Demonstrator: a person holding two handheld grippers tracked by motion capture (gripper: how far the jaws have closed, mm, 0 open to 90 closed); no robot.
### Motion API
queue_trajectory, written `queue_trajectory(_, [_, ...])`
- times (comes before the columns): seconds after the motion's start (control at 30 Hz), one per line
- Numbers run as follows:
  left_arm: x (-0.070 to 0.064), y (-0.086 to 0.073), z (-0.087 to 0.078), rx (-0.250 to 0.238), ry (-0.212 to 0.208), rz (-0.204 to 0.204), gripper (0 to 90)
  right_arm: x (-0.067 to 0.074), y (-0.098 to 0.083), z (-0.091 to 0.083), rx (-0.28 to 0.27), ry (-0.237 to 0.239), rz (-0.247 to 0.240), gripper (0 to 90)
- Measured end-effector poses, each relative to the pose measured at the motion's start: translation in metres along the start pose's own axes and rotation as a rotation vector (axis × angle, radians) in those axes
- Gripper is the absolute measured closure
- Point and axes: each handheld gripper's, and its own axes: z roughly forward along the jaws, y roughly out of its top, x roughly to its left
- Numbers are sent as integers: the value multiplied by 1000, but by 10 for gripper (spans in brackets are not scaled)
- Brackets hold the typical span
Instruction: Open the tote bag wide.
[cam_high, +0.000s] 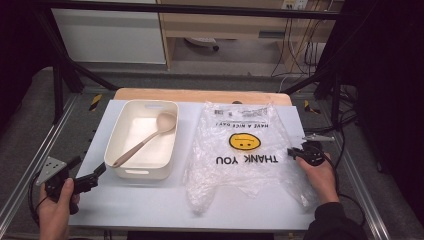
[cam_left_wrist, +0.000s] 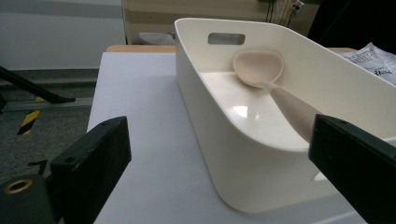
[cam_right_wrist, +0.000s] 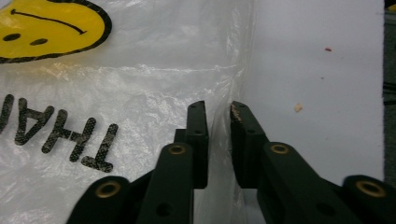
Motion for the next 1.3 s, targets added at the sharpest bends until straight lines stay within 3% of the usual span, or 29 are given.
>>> queue_trajectory(0.17, [1,0,1,9,0,3,55,2,-3,-1,-2,27,28,896])
queue_trajectory(0.33, [-1,-1,3,20,-2,3,55,8,-7,-6,-9,16,49,900])
queue_trajectory(0.5, [-1,0,3,23,-6,8,55,10,-10,-11,-37,7,99,900])
queue_trajectory(0.73, [-3,0,4,26,-14,23,56,2,-17,-19,-81,-53,187,900])
queue_trajectory(0.87, [-4,0,4,25,-13,28,55,-1,-18,-18,-94,-60,229,900])
queue_trajectory(1.07, [-4,0,5,31,-8,33,55,-7,-15,-14,-124,-73,271,900])
queue_trajectory(1.3, [-4,0,6,35,-5,35,56,-10,-11,-10,-139,-143,301,900])
